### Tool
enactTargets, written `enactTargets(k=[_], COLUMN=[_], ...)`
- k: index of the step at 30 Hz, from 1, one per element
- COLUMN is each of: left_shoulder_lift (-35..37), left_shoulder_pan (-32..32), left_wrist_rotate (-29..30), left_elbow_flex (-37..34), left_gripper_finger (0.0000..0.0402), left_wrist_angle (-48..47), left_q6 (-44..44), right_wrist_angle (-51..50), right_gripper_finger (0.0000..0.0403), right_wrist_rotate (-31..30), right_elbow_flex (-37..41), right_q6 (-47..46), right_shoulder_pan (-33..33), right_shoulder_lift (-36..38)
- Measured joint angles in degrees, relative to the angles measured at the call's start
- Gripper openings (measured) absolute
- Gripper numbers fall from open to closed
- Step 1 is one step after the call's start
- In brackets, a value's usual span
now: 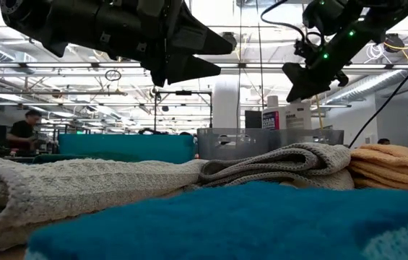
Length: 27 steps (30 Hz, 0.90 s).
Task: Pick & Place Kitchen Items
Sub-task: Put the white plastic restorer bottle into the right black bin
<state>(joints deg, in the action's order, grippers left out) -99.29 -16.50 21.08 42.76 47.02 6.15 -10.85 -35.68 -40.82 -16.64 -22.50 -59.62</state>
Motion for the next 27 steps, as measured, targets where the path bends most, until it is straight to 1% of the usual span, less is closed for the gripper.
enactTargets(k=[4,13,17,27], left_shoulder_lift=[0.00,0.00,0.00,0.00], left_shoulder_pan=[0.43,0.52,0.52,0.52], left_wrist_rotate=[-0.02,-0.02,-0.04,-0.06], left_elbow_flex=[0.00,0.00,0.00,0.00], left_gripper_finger=[0.0320,0.0303,0.0306,0.0323], left_wrist_angle=[-0.01,-0.03,-0.03,-0.03], left_q6=[0.02,0.02,0.04,0.04], right_wrist_angle=[0.36,3.92,3.97,3.57], right_gripper_finger=[0.0091,0.0091,0.0094,0.0152], right_wrist_rotate=[-0.01,-0.28,-0.36,-0.09], right_elbow_flex=[0.00,0.00,-0.02,-0.02], right_q6=[-0.57,-1.03,-1.07,-0.60], right_shoulder_pan=[0.00,0.00,0.02,0.04], right_shoulder_lift=[-0.93,-3.90,-4.03,-4.08])
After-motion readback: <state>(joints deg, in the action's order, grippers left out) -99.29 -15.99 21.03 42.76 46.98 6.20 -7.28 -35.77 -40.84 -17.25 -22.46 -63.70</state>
